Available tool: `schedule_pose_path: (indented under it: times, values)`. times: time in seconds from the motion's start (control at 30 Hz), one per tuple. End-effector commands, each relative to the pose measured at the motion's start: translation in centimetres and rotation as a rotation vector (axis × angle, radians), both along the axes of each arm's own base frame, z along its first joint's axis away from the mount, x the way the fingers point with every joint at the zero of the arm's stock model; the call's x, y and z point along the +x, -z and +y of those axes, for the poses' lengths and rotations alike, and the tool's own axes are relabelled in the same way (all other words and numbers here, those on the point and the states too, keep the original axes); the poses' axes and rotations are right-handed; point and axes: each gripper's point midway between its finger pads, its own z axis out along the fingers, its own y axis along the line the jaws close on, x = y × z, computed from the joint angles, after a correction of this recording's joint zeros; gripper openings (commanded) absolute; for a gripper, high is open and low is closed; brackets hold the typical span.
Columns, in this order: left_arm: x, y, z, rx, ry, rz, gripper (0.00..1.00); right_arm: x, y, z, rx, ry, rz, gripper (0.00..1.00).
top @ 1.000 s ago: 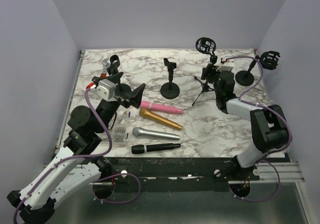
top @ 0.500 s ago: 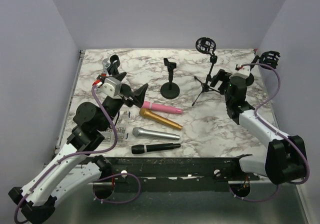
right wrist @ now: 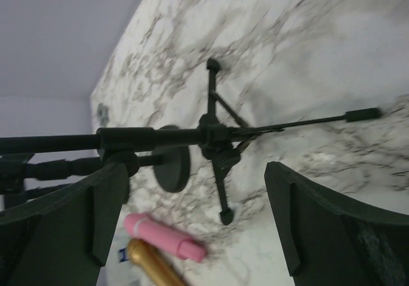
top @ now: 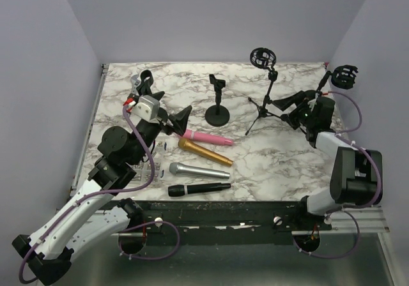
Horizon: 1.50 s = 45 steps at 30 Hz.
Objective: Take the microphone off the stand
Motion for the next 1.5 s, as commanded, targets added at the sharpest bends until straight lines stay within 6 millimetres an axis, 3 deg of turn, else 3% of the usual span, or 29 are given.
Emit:
schedule_pose_path:
  times: [0.0, 0.17, 0.27, 0.4, 0.57, 0.77, 1.03, 1.47]
  values:
    - [-0.6, -1.4, -0.4, -0.010, 0.034, -0.016, 0.99, -0.7, -4.6, 5.5, 0.365, -0.254, -0.098, 0.95]
    - [-0.7, -1.4, -0.5, -0.016, 0.045, -0.013, 0.98, -0.6, -5.1, 5.9, 0.518, -0.249, -0.132, 0.94]
    - [-0.8, -1.6, -0.5, -0.020, 0.049, -0.013, 0.99, -0.5, -5.1, 5.9, 0.602, -0.240, -0.149, 0.88]
    - [-0.9, -1.6, -0.5, -0.022, 0.052, -0.015, 0.98, -0.2, -4.6, 5.6, 0.658, -0.214, -0.160, 0.74]
    - [-1.0, -1.8, -0.4, -0.026, 0.052, -0.016, 0.99, -0.4, -3.6, 5.4, 0.687, -0.186, -0.154, 0.66]
    - [-1.1, -1.9, -0.5, -0.030, 0.061, -0.016, 0.99, -0.3, -2.9, 5.3, 0.723, -0.177, -0.155, 0.50]
    - [-1.0, -1.8, -0.5, -0.028, 0.059, -0.015, 0.99, 0.1, -2.3, 5.2, 0.760, -0.175, -0.156, 0.41]
    - [-0.9, -1.5, -0.7, -0.023, 0.062, -0.006, 0.99, 1.1, -2.1, 5.1, 0.770, -0.181, -0.167, 0.38]
